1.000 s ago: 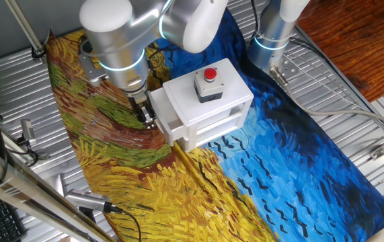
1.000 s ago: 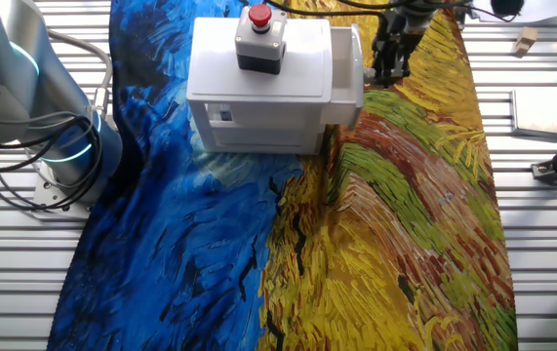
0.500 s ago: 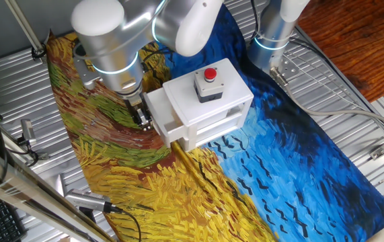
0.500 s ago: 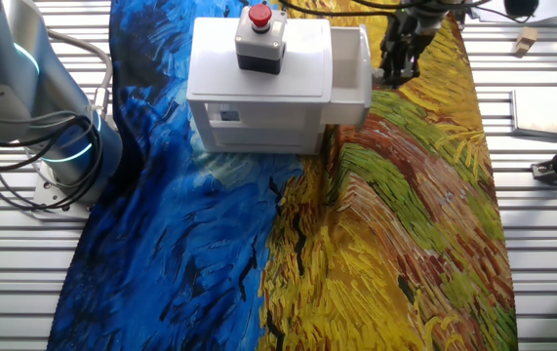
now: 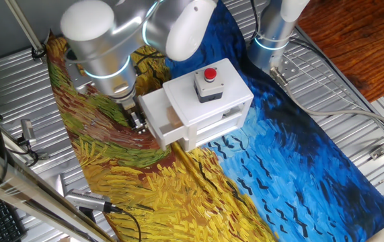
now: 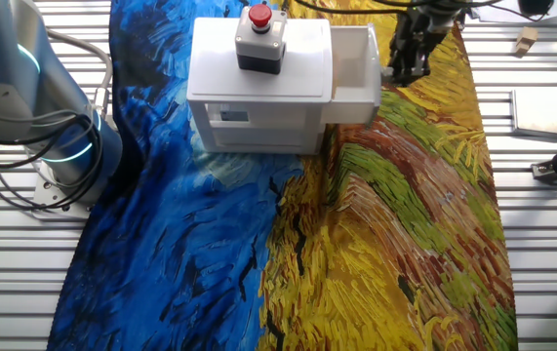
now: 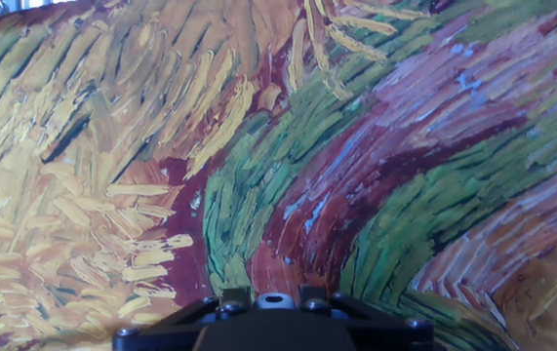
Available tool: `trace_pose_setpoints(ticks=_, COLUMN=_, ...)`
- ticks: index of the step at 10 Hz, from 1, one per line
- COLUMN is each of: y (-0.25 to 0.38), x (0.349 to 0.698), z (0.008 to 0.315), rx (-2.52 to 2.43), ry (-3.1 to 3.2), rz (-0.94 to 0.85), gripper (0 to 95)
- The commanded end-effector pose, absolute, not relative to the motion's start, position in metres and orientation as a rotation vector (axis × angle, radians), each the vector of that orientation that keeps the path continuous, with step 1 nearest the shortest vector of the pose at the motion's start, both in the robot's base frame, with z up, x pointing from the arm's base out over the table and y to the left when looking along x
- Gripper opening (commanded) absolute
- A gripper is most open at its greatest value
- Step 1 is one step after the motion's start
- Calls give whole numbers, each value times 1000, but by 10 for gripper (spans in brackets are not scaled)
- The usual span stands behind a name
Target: Take something out of a drawer
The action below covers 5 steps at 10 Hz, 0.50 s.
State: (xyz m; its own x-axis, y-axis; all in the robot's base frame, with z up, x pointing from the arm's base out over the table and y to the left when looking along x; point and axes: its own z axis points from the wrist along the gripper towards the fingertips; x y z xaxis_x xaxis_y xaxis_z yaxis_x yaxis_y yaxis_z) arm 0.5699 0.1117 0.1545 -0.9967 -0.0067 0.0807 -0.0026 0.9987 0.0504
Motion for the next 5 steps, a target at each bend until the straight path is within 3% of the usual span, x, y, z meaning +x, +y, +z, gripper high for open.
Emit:
trace_pose_setpoints(ticks=1, y=112, x=574, z=154, rx=10, ry=-3059, rz=-79, gripper=0)
trace_pose_setpoints(ticks=5, y=112, x=587, z=153, rx=19, ry=-3055, rz=-80, gripper=0)
